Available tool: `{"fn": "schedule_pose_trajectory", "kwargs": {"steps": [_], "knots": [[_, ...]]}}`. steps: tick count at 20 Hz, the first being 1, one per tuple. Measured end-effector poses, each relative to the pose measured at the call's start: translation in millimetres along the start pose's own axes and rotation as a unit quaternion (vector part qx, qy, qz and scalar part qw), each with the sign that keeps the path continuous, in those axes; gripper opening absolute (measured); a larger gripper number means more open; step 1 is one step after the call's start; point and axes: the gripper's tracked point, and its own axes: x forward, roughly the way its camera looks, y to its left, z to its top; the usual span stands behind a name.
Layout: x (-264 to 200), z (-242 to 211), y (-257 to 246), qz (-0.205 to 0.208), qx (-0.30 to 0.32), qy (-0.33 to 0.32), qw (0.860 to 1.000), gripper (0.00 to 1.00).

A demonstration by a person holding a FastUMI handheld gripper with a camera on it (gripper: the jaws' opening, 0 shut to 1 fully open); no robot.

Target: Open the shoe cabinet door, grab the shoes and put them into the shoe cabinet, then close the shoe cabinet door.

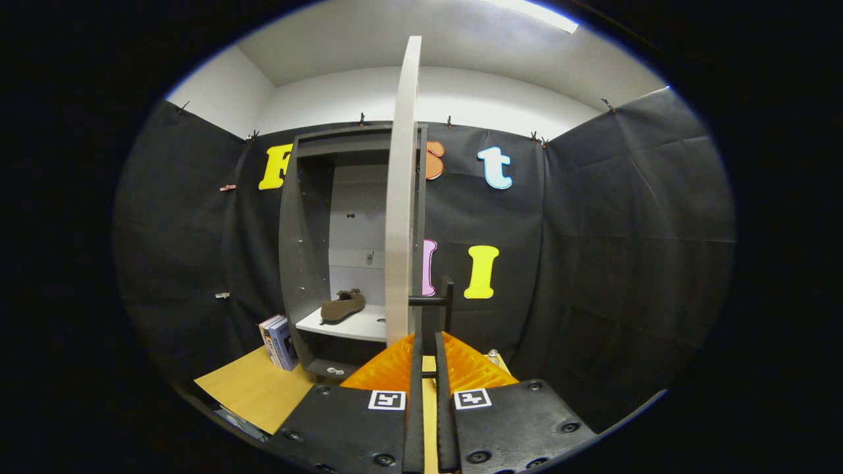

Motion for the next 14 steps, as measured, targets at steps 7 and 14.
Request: {"fn": "schedule_pose_trajectory", "kwargs": {"steps": [7, 14], "knots": [[-2, -36, 88, 0.077, 0.005, 0.028, 0.997, 0.13], [38, -144, 179, 0.103, 0.021, 0.111, 0.988, 0.13]]}}
